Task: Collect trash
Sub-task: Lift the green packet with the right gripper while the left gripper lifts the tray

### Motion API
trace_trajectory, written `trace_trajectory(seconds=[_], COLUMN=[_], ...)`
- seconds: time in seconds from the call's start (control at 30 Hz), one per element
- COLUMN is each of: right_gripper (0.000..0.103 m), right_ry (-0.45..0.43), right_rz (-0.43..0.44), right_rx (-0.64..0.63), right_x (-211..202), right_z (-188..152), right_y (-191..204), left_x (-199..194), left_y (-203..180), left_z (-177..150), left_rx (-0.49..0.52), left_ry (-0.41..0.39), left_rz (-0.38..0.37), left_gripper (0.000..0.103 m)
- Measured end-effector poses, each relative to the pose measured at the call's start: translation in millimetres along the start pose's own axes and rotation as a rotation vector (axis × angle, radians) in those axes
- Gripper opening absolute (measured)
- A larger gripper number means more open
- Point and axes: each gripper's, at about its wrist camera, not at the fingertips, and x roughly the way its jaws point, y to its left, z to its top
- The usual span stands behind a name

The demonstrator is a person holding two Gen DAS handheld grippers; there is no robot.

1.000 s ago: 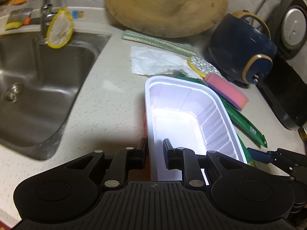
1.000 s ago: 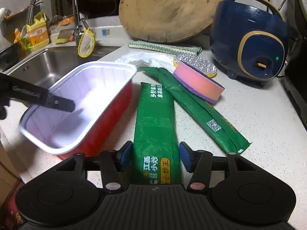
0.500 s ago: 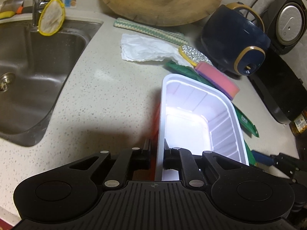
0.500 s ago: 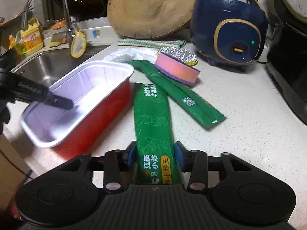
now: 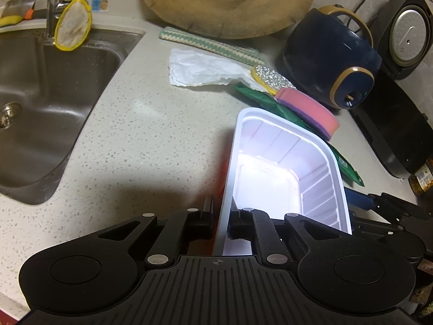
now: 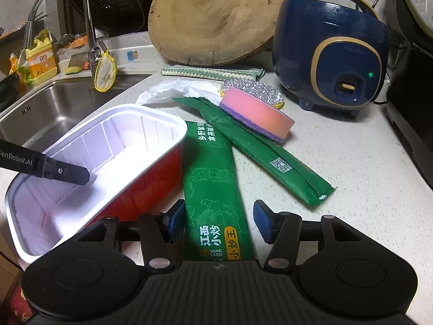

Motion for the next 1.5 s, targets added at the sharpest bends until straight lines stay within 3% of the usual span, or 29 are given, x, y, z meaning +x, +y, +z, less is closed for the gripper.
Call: trace_trajectory(seconds=[0.17, 0.3, 0.77, 1.1, 1.33, 1.5], right_gripper=[0.023, 0.018, 0.017, 0.017, 0.017, 0.017], right_ry=[0.014, 0.016, -0.025, -0.017, 0.01, 0.054], right_rz=[0.022, 0.025, 0.027, 0.067, 0.1, 0.15], right_rx=[0.0, 0.026, 0.059, 0.019, 0.002, 0.013], right_x=[-4.6, -13.2, -65.6, -95.0, -118.2, -133.9], right_z=[1.7, 0.4, -3.3, -19.1, -49.2, -74.6], right_y=[3.9, 7.3, 33.7, 92.6, 139.3, 166.5], left_x=[-2.2, -9.7, -73.7, -136.7, -169.5, -181.1], left_y=[2.1, 4.8, 27.9, 71.2, 96.2, 111.9], left_z=[-1.7, -5.6, -34.5, -85.6, -127.4, -156.0], left_rx=[-0.017, -0.013, -0.003, -0.038, -0.034, -0.01], left_ry=[-0.007, -0.02, -0.104, -0.132, -0.119, -0.063], left_rz=[-0.004, -0.022, -0.083, -0.1, -0.124, -0.14], left_gripper=[0.011, 0.012, 0.011, 0.011, 0.012, 0.012])
